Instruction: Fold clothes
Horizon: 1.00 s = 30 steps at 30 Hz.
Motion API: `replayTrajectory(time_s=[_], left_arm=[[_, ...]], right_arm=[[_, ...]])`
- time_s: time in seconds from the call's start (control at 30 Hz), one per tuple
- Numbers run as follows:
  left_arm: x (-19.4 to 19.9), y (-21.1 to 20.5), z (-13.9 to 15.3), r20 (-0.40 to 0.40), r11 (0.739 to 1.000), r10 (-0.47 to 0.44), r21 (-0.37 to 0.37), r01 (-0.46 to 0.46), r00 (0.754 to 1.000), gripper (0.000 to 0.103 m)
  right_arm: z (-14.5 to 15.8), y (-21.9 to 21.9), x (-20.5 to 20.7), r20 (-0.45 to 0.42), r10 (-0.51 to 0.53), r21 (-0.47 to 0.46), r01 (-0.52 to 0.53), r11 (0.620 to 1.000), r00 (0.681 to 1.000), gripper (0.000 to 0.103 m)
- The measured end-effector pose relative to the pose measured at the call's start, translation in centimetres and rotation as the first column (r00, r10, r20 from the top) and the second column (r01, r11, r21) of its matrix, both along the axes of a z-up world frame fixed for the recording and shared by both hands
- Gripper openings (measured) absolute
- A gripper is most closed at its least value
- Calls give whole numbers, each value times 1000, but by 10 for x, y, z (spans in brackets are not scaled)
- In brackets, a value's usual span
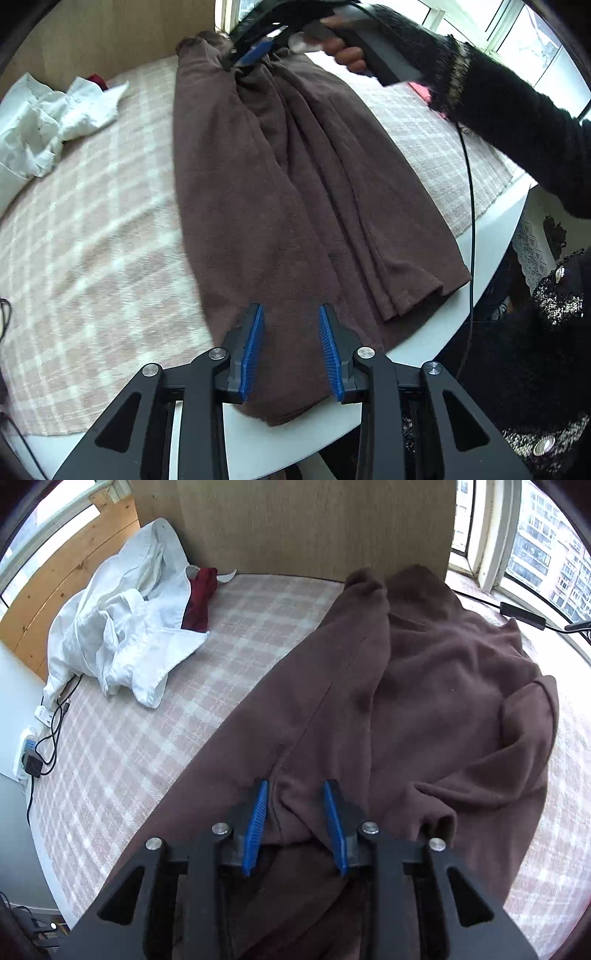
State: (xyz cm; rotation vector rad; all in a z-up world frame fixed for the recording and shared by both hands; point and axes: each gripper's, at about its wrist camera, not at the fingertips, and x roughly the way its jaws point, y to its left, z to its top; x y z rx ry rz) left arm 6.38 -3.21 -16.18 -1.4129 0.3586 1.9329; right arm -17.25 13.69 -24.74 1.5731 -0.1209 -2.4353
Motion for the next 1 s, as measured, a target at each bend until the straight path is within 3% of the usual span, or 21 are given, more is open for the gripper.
replayTrajectory(time_s=[0.1, 0.2, 0.33, 0.4, 0.47, 0.53, 0.7, 0.83, 0.93, 1.0], left_arm=[[-7, -12, 6, -10, 1000, -18, 0, 18, 1000, 32], [-14, -25, 12, -19, 999, -35, 0, 35, 999, 32], [-26, -38, 18, -16, 997, -82, 5, 82, 996, 32], [-29, -30, 13, 5, 990, -141, 24, 141, 990, 32], [-28, -23, 11, 17, 979, -201, 44, 200, 979, 32], [-27, -17, 10, 16, 972, -234, 36, 233, 972, 32], [-18, -17, 16, 3, 962, -266, 58, 265, 964, 33], [-10, -19, 20, 12, 963, -261, 75, 260, 965, 33], [-7, -17, 16, 19, 965, -252, 77, 249, 968, 33], [-5, -15, 17, 16, 969, -236, 81, 234, 972, 33]], right_arm=[[42, 30, 50, -66, -81, -95, 74, 993, 995, 30], [65, 43, 134, -109, -130, -103, 119, 988, 986, 30], [39, 13, 239, -22, -140, -139, 135, 981, 990, 32], [25, -22, 281, 11, -106, -51, 107, 993, 994, 32], [21, -54, 308, -13, -74, 26, 74, 997, 997, 35], [18, -77, 321, -38, -44, 64, 46, 997, 998, 43], [7, -113, 322, -77, 47, 201, -31, 979, 996, 44], [-12, -124, 314, -43, 109, 241, -96, 966, 993, 45], [-19, -128, 317, -72, 176, 283, -149, 948, 982, 45], [-18, -122, 316, -70, 184, 277, -158, 948, 980, 28]])
